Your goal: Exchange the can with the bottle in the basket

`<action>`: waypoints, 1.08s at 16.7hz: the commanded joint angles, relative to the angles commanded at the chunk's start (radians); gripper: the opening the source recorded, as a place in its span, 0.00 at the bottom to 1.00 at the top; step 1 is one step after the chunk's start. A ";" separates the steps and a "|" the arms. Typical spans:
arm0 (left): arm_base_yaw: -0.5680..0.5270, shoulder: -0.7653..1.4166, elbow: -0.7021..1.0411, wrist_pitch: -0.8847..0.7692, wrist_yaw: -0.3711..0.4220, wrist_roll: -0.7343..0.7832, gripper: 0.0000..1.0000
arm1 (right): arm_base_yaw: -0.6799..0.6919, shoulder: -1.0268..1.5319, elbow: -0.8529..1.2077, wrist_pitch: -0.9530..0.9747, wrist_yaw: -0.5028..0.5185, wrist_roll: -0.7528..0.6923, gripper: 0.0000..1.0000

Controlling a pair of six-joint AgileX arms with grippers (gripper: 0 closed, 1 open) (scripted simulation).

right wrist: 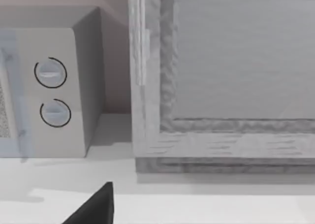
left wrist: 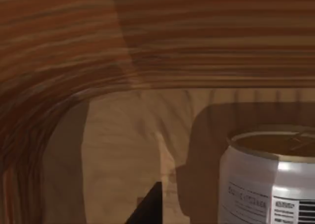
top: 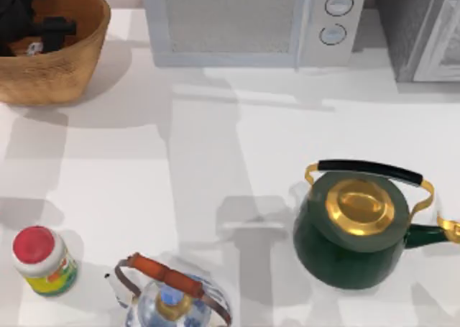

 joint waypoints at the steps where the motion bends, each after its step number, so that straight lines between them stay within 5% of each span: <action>1: 0.000 0.000 0.000 0.000 0.000 0.000 0.40 | 0.000 0.000 0.000 0.000 0.000 0.000 1.00; 6: 0.000 0.000 0.000 0.000 0.000 0.000 0.02 | 0.000 0.000 0.000 0.000 0.000 0.000 1.00; 18: 0.000 -0.067 -0.029 0.012 0.002 -0.006 0.00 | 0.000 0.000 0.000 0.000 0.000 0.000 1.00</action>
